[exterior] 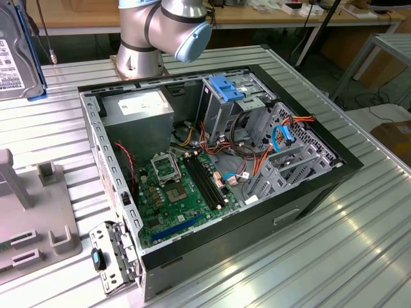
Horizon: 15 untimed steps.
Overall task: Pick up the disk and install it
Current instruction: 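Pick up the disk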
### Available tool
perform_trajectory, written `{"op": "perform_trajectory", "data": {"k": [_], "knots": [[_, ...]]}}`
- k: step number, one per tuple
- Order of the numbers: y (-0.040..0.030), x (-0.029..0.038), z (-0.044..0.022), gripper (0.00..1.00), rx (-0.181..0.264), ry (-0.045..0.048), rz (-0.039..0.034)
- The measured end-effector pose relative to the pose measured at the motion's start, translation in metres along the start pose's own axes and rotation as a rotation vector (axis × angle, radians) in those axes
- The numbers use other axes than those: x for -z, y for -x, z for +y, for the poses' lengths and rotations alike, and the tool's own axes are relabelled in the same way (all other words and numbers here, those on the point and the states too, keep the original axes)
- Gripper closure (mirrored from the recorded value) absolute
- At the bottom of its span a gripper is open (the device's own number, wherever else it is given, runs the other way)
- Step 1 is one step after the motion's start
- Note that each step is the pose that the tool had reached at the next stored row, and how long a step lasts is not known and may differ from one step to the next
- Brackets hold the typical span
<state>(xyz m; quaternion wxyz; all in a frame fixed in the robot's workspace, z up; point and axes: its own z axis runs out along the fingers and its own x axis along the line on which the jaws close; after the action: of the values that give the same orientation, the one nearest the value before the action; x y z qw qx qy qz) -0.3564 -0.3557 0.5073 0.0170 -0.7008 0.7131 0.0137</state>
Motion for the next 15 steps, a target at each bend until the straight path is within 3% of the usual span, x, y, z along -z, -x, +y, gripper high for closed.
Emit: {"op": "perform_trajectory", "data": {"k": [8,15], "knots": [[0.0002,-0.0001,-0.0088,0.63,0.0,0.0,0.0],[0.0002,-0.0001,-0.0111,0.63,0.0,0.0,0.0]]}}
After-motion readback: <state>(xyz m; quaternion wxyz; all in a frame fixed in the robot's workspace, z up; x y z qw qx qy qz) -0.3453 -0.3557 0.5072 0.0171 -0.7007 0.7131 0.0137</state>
